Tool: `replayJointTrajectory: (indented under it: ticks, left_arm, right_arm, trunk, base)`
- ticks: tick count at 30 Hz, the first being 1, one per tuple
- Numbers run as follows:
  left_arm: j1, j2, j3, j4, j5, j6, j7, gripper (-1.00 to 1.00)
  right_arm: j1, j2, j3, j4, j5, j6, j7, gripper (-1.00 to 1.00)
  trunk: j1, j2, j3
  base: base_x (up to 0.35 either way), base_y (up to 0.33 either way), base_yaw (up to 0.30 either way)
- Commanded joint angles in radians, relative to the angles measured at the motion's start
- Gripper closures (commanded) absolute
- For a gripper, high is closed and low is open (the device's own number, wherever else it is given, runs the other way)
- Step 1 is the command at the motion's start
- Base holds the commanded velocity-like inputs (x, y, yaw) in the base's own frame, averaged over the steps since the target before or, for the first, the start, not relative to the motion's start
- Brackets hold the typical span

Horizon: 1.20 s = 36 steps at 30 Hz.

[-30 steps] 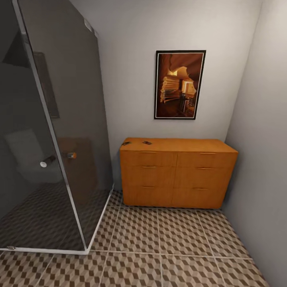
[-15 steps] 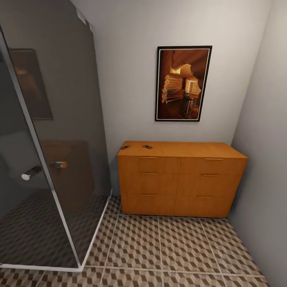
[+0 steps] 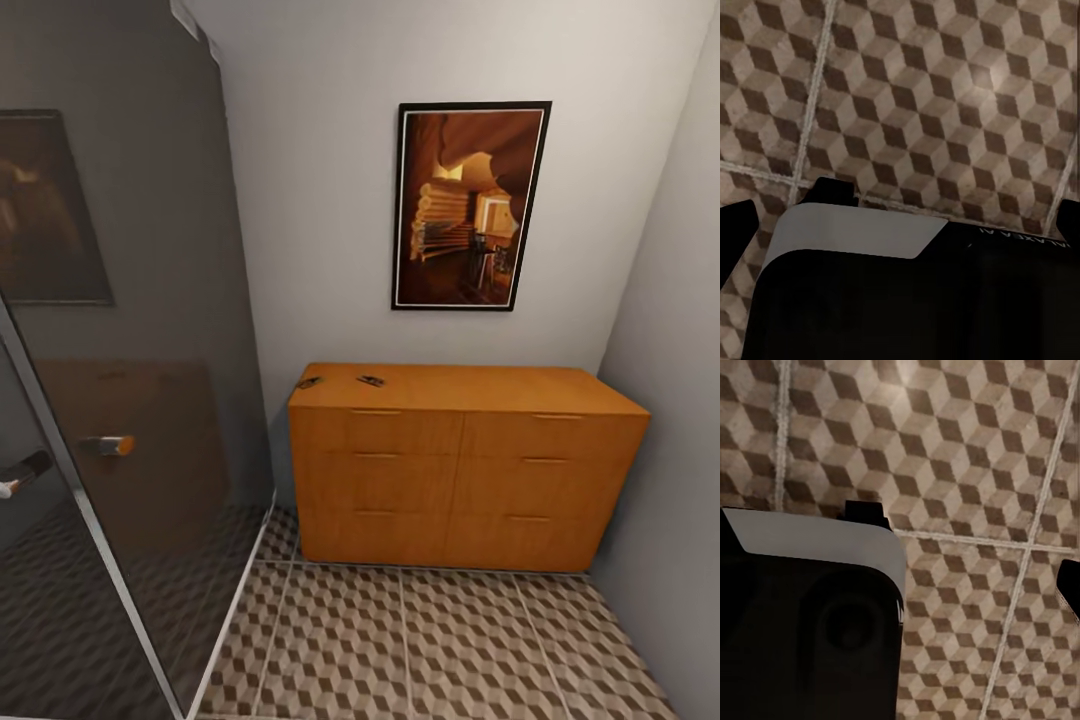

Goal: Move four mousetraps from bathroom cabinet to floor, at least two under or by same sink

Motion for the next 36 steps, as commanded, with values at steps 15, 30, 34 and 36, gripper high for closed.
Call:
replayJointTrajectory:
  ticks: [15,30,34,36]
  left_arm:
    - [0.0,0.0,-0.009,0.001,0.007,-0.003,0.004,-1.0]
    - [-0.001,0.0,-0.009,0.001,0.007,-0.003,0.004,-1.0]
    - [-0.001,0.0,-0.009,0.001,0.007,-0.003,0.004,-1.0]
    - [-0.001,0.0,-0.009,0.001,0.007,-0.003,0.004,-1.0]
  right_arm:
    - [-0.001,0.002,0.001,0.003,0.009,-0.002,-0.004,-1.0]
    - [-0.001,0.002,0.001,0.003,0.009,-0.002,-0.002,-1.0]
    - [-0.001,0.002,0.001,0.003,0.009,-0.002,-0.002,-1.0]
    - [-0.001,0.003,0.001,0.003,0.009,-0.002,-0.002,-1.0]
  trunk:
    - [0.001,0.0,-0.001]
    - [0.001,0.0,-0.001]
    - [0.001,0.0,-0.001]
    - [0.001,0.0,-0.001]
  base:
    - [0.321,0.0,0.0]
    - [0.321,0.0,0.0]
    - [0.313,0.0,0.0]
    - [0.3,0.0,0.0]
